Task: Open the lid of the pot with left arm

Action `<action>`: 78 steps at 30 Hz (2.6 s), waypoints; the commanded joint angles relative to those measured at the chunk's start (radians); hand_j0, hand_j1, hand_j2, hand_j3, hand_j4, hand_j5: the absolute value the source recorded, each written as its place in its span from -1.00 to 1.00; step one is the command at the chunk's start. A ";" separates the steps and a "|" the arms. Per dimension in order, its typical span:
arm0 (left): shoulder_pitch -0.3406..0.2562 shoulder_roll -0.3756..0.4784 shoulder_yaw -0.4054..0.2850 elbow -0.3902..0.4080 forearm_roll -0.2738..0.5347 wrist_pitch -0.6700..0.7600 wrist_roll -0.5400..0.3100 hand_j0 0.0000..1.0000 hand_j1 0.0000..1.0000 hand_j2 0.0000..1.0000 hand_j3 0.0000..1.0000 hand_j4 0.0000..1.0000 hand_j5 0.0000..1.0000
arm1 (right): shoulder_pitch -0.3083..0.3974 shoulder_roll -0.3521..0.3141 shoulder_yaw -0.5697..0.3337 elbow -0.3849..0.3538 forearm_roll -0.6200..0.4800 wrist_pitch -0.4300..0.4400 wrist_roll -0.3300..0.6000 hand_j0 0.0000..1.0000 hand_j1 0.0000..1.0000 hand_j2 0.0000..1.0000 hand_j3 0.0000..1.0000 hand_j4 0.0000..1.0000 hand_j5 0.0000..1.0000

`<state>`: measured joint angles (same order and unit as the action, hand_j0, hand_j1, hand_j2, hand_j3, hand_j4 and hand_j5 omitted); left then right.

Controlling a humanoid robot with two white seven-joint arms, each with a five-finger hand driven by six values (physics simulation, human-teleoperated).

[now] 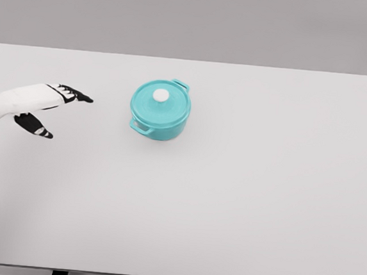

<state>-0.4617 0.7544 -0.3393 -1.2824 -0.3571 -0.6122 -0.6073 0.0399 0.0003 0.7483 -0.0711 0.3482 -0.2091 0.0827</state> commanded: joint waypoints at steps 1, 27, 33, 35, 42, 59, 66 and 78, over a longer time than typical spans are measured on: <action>0.000 -0.009 0.000 -0.002 -0.003 0.001 -0.004 1.00 1.00 1.00 1.00 1.00 1.00 | 0.000 0.000 -0.001 0.002 0.000 0.001 0.000 1.00 1.00 1.00 1.00 1.00 1.00; -0.604 -0.194 -0.573 0.225 0.099 0.001 -0.004 1.00 1.00 1.00 1.00 1.00 1.00 | 0.012 0.000 0.000 0.002 0.000 -0.001 0.000 1.00 1.00 1.00 1.00 1.00 1.00; -0.655 -0.259 -0.580 0.281 0.101 0.001 -0.004 1.00 1.00 1.00 1.00 1.00 1.00 | 0.012 0.000 0.000 0.002 0.000 -0.001 0.000 1.00 1.00 1.00 1.00 1.00 1.00; -0.652 -0.273 -0.583 0.282 0.104 0.001 -0.004 1.00 1.00 1.00 1.00 1.00 1.00 | 0.012 0.000 0.000 0.002 0.000 -0.001 0.000 1.00 1.00 1.00 1.00 1.00 1.00; -0.650 -0.348 -0.601 0.343 0.064 0.001 -0.004 1.00 1.00 1.00 1.00 1.00 1.00 | 0.012 0.000 0.000 0.002 0.000 -0.001 0.000 1.00 1.00 1.00 1.00 1.00 1.00; -0.624 -0.372 -0.601 0.365 0.017 0.001 -0.004 0.85 0.85 0.85 0.85 0.85 0.85 | 0.012 0.000 0.000 0.002 0.000 -0.001 0.000 1.00 1.00 1.00 1.00 1.00 1.00; -0.626 -0.376 -0.600 0.365 0.018 0.001 -0.004 0.66 0.66 0.66 0.66 0.66 0.66 | 0.012 0.000 0.000 0.002 0.000 -0.001 0.000 1.00 1.00 1.00 1.00 1.00 1.00; -0.624 -0.360 -0.596 0.350 0.027 0.001 -0.004 0.65 0.65 0.65 0.65 0.65 0.65 | 0.012 0.000 0.000 0.002 0.000 -0.001 0.000 1.00 1.00 1.00 1.00 1.00 1.00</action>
<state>-1.0845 0.3934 -0.9358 -0.9311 -0.3357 -0.6136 -0.6113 0.0522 0.0002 0.7485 -0.0691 0.3482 -0.2100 0.0826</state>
